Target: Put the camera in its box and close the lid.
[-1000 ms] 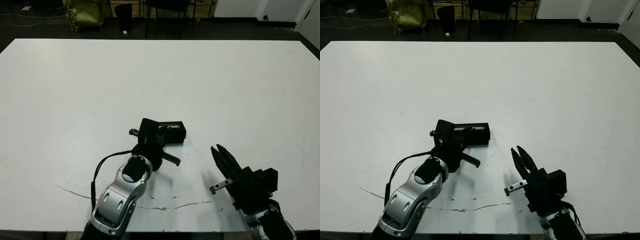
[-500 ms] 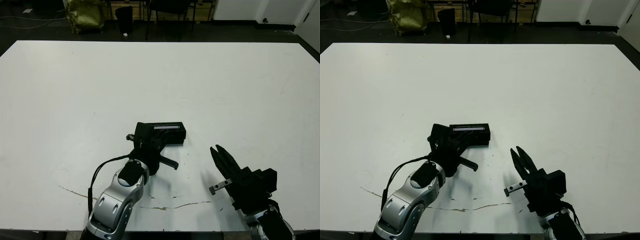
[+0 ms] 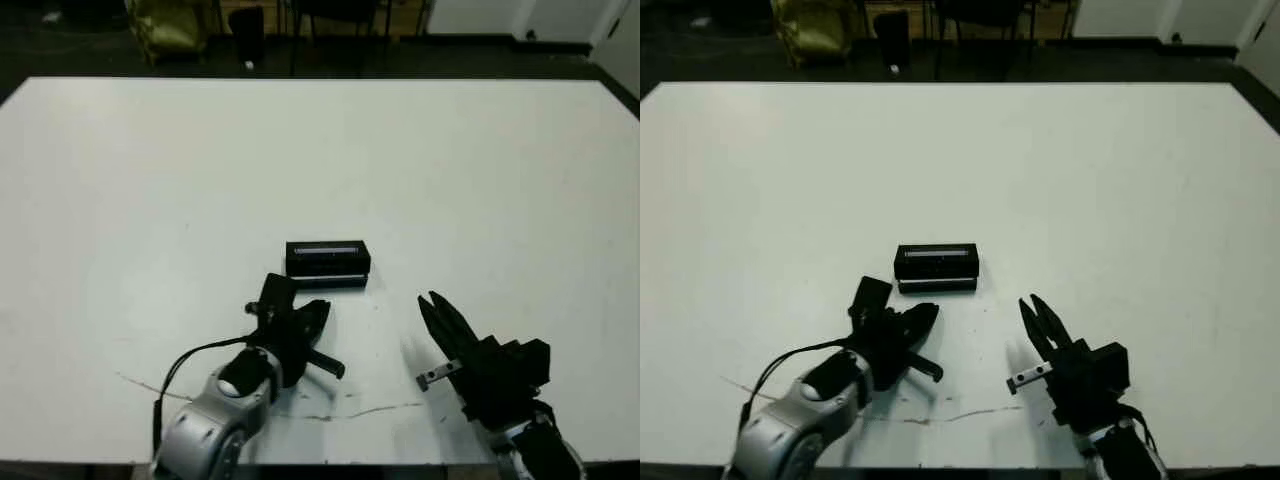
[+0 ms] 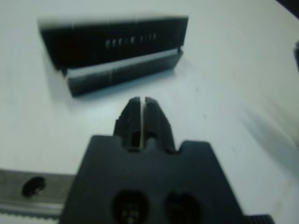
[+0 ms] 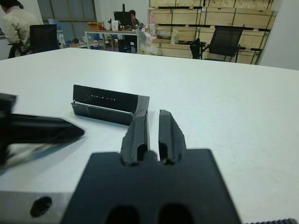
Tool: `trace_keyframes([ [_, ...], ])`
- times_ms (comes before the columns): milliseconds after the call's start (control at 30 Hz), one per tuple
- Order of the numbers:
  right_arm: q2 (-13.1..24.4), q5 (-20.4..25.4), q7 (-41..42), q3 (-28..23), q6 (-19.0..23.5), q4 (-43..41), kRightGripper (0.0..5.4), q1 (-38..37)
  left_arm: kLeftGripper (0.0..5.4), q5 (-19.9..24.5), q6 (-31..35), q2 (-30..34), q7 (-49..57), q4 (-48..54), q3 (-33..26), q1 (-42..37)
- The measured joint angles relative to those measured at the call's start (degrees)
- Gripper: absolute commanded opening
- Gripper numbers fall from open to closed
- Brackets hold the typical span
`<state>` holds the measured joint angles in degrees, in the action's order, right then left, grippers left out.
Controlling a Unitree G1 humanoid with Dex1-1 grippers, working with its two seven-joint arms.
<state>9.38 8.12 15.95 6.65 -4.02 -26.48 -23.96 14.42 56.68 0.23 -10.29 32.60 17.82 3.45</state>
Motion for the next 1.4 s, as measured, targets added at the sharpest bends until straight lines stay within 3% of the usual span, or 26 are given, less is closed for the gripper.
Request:
trace_keyframes([
  [167, 0.0, 0.0, 0.0, 0.3, 0.3, -0.4, 0.0, -0.1, 0.02, 9.3, 5.7, 10.0, -9.3, 11.9, -6.5, -1.9],
  [333, 0.0, 0.0, 0.0, 0.3, -0.3, 0.6, 0.0, -0.1, 0.02, 18.8, 5.7, 15.6, -15.4, 16.7, -16.3, -3.6],
  [533, 0.0, 0.3, 0.2, 0.3, -0.7, 1.1, 0.0, -0.1, 0.02, 25.9, 2.1, 22.0, -20.2, 16.6, -23.6, -7.5],
  [633, 0.0, 0.2, 0.5, 0.3, -2.0, 1.9, 0.0, 0.0, 0.02, 26.9, 0.3, 24.6, -21.0, 13.8, -25.4, -10.5],
  [800, 0.0, 0.0, 0.5, 0.3, -2.8, 2.5, 0.0, 0.0, 0.37, 24.5, -8.0, 27.9, -23.7, 6.6, -26.0, -13.1],
  [900, 0.0, 0.1, 0.5, 0.2, -2.8, 2.4, 0.0, -0.1, 1.1, 20.4, -14.1, 30.6, -27.6, -2.6, -24.6, -17.6],
  [1067, 0.0, 0.0, 0.8, 0.0, -3.5, 2.8, 0.0, 0.0, 2.29, 11.9, -25.9, 33.3, -38.8, -25.2, -17.2, -32.5],
  [1400, 0.2, 0.0, 0.8, -0.1, -2.7, 2.1, 0.0, -0.6, 4.74, 2.8, -41.9, 28.5, -64.7, -68.7, -6.9, -55.8],
])
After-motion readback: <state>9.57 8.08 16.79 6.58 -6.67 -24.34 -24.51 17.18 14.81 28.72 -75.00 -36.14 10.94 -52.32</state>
